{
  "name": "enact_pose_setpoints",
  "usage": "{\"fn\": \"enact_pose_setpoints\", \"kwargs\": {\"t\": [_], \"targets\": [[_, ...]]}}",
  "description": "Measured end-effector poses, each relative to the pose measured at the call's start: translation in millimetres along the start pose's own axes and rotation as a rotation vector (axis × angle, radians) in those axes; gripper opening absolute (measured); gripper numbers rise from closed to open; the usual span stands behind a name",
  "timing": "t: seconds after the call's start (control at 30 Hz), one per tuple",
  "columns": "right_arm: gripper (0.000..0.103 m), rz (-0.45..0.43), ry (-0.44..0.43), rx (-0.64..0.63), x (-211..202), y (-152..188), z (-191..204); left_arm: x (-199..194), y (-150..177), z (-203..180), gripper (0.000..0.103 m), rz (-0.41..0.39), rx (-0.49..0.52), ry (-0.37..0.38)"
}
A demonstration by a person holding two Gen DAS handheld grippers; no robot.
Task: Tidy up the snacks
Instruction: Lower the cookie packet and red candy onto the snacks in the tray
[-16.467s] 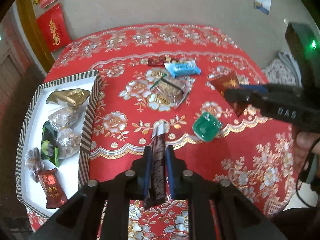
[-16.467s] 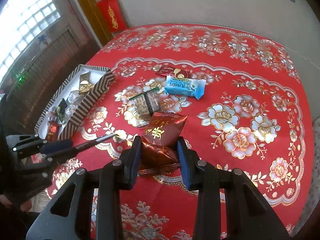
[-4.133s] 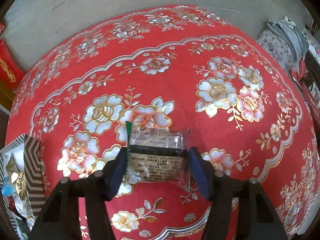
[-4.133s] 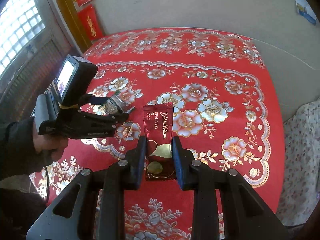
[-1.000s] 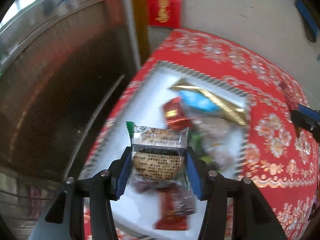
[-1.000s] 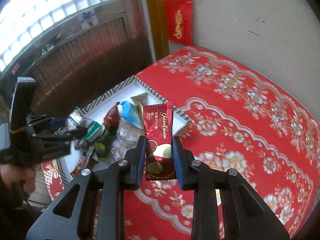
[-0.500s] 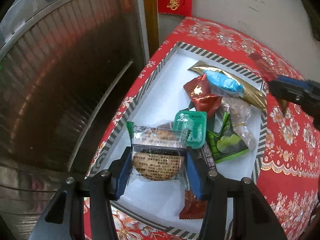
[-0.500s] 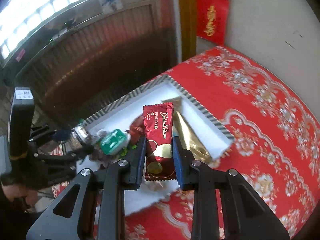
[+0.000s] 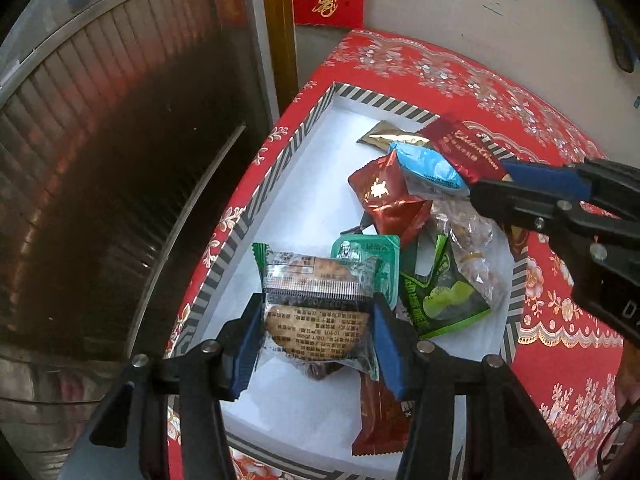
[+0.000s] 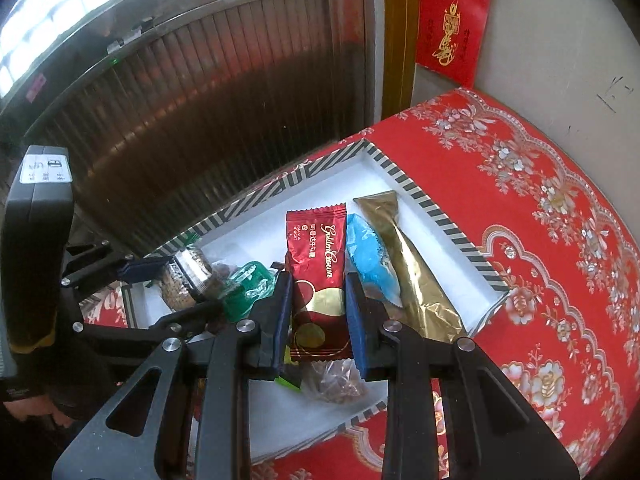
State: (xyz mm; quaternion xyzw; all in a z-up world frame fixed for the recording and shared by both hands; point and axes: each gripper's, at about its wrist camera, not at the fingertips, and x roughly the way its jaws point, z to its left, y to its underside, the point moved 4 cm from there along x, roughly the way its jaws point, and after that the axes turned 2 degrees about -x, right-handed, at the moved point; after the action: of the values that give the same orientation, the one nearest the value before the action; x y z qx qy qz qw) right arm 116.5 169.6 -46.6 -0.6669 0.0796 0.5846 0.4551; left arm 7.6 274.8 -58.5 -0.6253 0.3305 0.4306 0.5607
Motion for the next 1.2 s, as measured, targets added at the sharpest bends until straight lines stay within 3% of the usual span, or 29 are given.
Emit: {"fn": "enact_pose_setpoints", "kwargs": {"t": [1.2], "targets": [[0.025,0.004,0.006,0.014,5.0,-0.6,-5.5,3.5,-7.2,-9.1,0.054,-0.002,0.039,0.014]]}}
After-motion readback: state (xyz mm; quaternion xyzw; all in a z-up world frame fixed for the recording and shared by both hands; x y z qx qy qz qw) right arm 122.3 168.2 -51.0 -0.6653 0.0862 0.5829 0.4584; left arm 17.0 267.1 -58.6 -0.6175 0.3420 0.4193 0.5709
